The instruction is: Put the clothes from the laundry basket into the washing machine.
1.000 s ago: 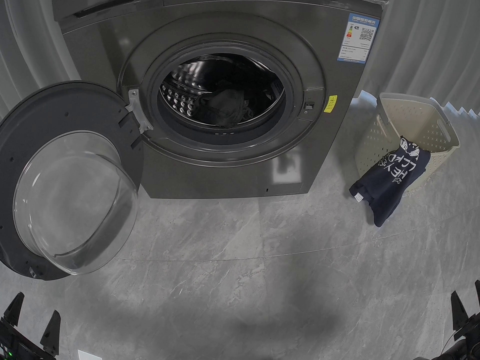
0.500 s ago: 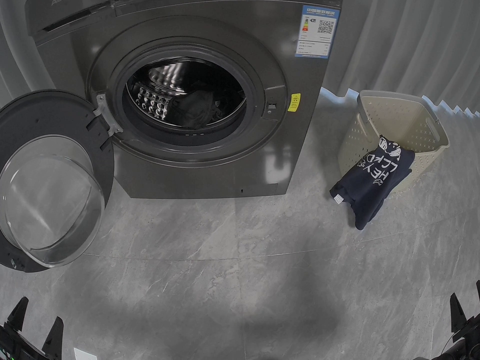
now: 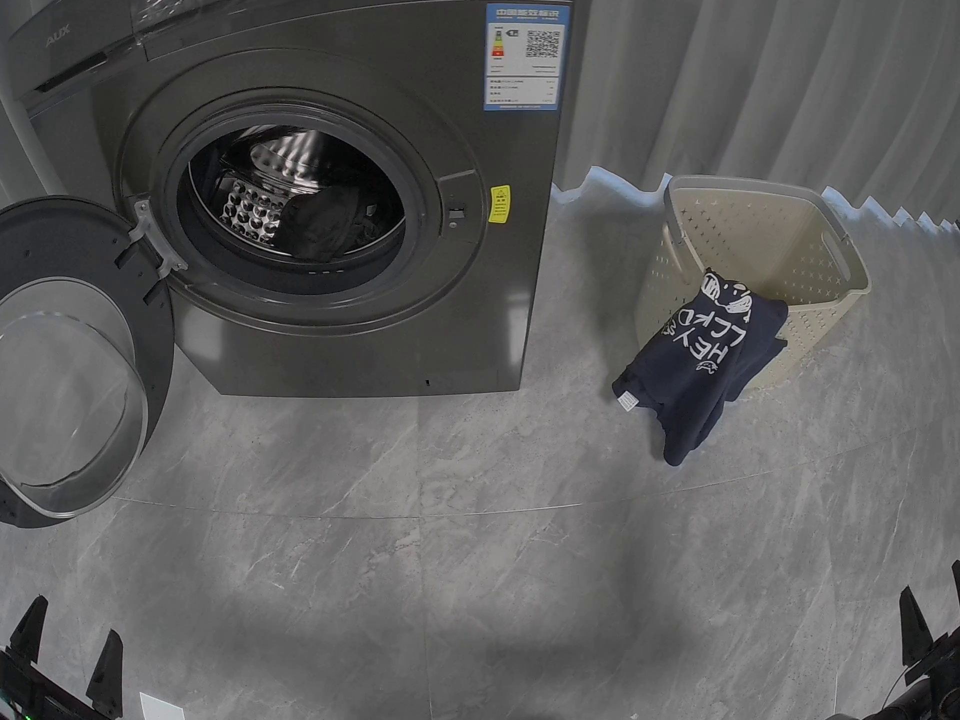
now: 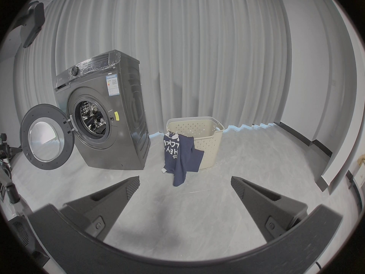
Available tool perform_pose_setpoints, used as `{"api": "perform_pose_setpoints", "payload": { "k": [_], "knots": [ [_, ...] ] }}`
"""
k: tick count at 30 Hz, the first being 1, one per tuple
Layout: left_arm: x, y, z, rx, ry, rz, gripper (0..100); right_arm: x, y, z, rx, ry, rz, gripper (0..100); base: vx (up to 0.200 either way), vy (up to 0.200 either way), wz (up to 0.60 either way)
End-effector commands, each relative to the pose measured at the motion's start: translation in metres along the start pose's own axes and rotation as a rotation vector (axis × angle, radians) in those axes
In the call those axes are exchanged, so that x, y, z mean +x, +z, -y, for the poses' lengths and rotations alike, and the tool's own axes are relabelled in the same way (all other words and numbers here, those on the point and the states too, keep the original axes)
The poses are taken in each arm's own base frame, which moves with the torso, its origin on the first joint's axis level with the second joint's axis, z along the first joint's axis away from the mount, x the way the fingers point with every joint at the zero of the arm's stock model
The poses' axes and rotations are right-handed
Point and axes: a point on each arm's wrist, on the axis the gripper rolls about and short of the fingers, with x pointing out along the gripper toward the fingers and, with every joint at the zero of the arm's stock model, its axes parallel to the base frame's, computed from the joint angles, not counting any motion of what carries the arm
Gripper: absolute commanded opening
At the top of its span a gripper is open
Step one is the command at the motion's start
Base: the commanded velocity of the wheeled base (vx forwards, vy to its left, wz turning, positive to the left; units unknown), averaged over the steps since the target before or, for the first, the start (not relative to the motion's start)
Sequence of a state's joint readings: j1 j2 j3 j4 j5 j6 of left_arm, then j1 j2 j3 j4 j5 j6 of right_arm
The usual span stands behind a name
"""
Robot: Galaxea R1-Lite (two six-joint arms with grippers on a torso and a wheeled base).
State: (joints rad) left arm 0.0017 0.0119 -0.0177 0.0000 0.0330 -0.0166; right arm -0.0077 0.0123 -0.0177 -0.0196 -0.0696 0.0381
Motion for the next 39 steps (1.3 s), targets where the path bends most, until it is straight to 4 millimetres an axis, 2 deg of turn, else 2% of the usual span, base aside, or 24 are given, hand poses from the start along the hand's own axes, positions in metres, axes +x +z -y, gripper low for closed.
{"api": "perform_pose_setpoints", "payload": {
  "k": [1, 22, 28, 30, 31, 33, 34, 36, 37, 39],
  "knots": [
    [0.001, -0.005, 0.000, 0.002, -0.001, -0.016, 100, 0.000, -0.004, 0.000, 0.000, 0.000, -0.003, 100, 0.000, -0.200, 0.00],
    [0.001, -0.005, 0.000, 0.000, -0.027, -0.017, 100, 0.000, -0.005, 0.000, 0.000, 0.000, -0.005, 100, 0.000, -0.200, 0.00],
    [0.001, -0.004, 0.001, 0.009, -0.028, -0.018, 100, 0.000, -0.005, 0.000, -0.005, 0.017, -0.012, 100, 0.100, 0.000, 0.00],
    [0.001, -0.005, 0.001, 0.009, -0.031, -0.017, 100, -0.003, 0.007, -0.001, 0.010, 0.035, 0.052, 100, 0.200, 0.000, 0.00],
    [0.001, -0.005, 0.001, 0.006, -0.031, -0.017, 100, -0.008, 0.028, -0.001, 0.028, 0.044, 0.129, 100, 0.200, 0.000, 0.00],
    [0.001, -0.005, 0.001, 0.005, -0.030, -0.017, 100, -0.011, 0.056, -0.001, 0.056, 0.068, 0.157, 100, 0.200, 0.000, 0.00],
    [0.001, -0.005, 0.001, 0.005, -0.030, -0.017, 100, -0.004, 0.063, -0.002, 0.057, 0.088, 0.100, 100, 0.200, 0.000, 0.00],
    [0.001, -0.005, 0.001, 0.008, -0.027, -0.018, 100, 0.003, 0.062, -0.002, 0.051, 0.103, 0.041, 100, 0.200, 0.000, 0.00],
    [0.001, -0.005, 0.001, 0.006, -0.030, -0.018, 100, 0.019, 0.055, -0.004, 0.042, 0.141, -0.090, 100, 0.200, 0.000, 0.00],
    [0.001, -0.005, 0.001, 0.008, -0.030, -0.017, 100, 0.040, 0.050, -0.008, 0.041, 0.181, -0.221, 100, 0.200, 0.000, 0.00]
  ]
}}
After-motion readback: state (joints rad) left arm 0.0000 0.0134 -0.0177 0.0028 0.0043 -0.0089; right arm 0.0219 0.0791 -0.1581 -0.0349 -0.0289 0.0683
